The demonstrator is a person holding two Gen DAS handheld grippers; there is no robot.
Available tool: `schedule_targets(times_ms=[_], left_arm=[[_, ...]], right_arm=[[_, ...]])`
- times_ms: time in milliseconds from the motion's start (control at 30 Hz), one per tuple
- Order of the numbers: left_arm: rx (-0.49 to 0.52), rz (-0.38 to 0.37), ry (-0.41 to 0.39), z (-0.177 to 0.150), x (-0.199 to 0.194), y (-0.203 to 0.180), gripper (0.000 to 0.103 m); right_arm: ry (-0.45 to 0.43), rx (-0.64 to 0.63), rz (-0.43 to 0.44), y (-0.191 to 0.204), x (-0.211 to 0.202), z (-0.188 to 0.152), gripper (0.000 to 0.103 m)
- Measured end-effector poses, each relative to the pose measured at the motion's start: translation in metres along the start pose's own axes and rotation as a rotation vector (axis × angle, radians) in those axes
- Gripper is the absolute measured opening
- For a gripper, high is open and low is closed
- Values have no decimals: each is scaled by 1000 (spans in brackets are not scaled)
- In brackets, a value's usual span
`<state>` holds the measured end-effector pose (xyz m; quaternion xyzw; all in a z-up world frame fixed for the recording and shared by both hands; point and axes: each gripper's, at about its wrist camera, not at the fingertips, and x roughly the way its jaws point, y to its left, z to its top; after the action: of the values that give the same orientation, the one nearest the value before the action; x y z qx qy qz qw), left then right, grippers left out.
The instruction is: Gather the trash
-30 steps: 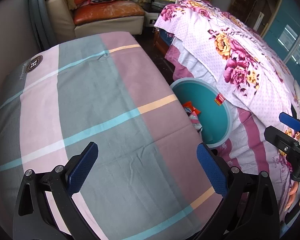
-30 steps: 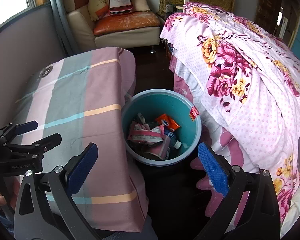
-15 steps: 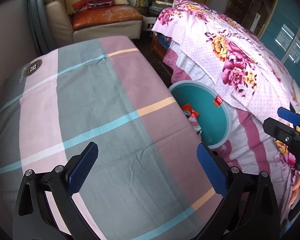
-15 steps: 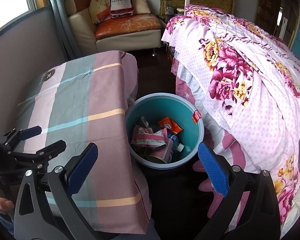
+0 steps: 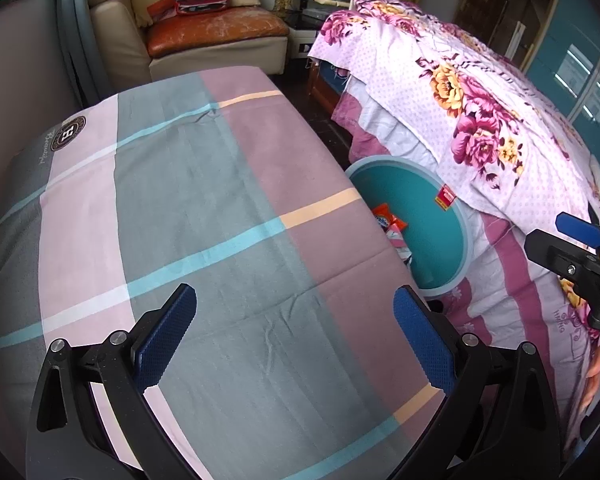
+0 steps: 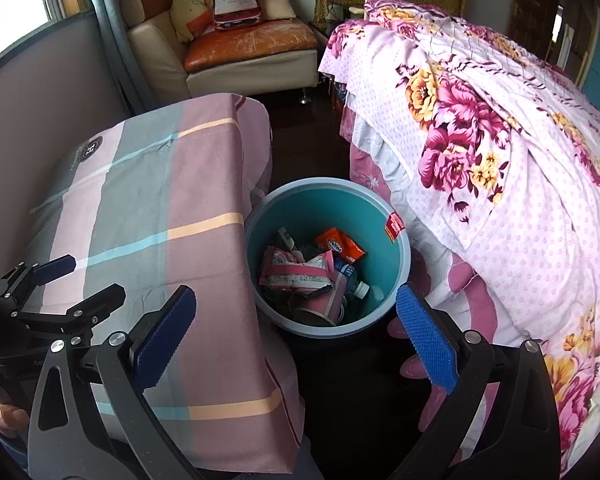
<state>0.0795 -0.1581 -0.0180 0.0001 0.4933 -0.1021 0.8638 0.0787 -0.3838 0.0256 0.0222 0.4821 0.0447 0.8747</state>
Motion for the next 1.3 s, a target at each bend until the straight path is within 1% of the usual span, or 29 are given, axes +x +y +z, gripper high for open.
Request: schedule_targets(times_ms=[567, 1300], left_arm=[[3, 23, 6, -3, 10, 4, 99], [-9, 29, 55, -6, 31, 12, 99]], right_arm=[[34, 11, 4, 0, 22, -2, 96], [73, 11, 2, 3, 42, -2, 96]])
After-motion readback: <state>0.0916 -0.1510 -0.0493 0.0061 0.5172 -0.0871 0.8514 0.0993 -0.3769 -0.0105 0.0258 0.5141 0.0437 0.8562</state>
